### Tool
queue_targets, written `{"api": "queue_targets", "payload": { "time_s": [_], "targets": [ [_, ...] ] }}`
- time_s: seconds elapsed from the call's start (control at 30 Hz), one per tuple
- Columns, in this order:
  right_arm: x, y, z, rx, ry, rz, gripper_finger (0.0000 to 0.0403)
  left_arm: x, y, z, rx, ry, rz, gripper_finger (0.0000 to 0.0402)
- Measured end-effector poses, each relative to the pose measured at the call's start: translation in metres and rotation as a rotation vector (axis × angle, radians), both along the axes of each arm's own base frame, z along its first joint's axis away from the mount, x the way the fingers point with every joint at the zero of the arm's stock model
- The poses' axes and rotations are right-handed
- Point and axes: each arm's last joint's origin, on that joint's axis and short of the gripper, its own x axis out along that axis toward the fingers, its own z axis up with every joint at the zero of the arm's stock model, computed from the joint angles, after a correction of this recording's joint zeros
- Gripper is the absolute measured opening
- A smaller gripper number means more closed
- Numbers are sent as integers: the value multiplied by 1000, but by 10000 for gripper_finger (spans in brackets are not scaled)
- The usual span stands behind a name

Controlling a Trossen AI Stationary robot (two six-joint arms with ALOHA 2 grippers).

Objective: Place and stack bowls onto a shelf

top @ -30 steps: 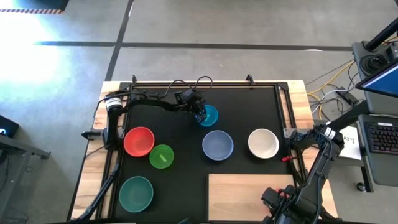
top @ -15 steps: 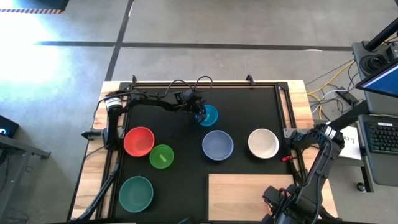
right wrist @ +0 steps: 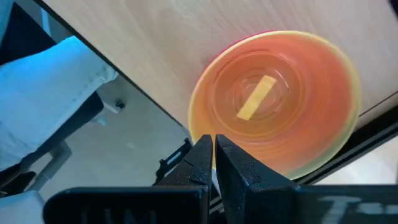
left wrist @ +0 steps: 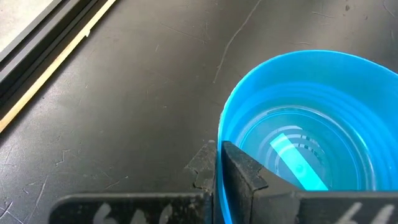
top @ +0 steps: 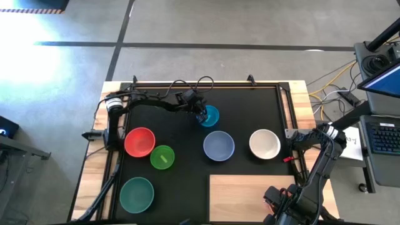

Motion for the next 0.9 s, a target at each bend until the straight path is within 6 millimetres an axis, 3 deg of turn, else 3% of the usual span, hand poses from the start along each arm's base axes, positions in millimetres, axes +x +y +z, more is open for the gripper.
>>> {"api": "queue_targets", "payload": {
  "time_s": [0.43, 0.9],
  "targets": [
    [4, -34, 10, -340, -191, 86, 9, 1, -1, 0, -31, -16, -46, 0],
    [28, -83, 30, -458, -253, 160, 32, 1, 2, 1, -44, -38, -80, 0]
  ]
}}
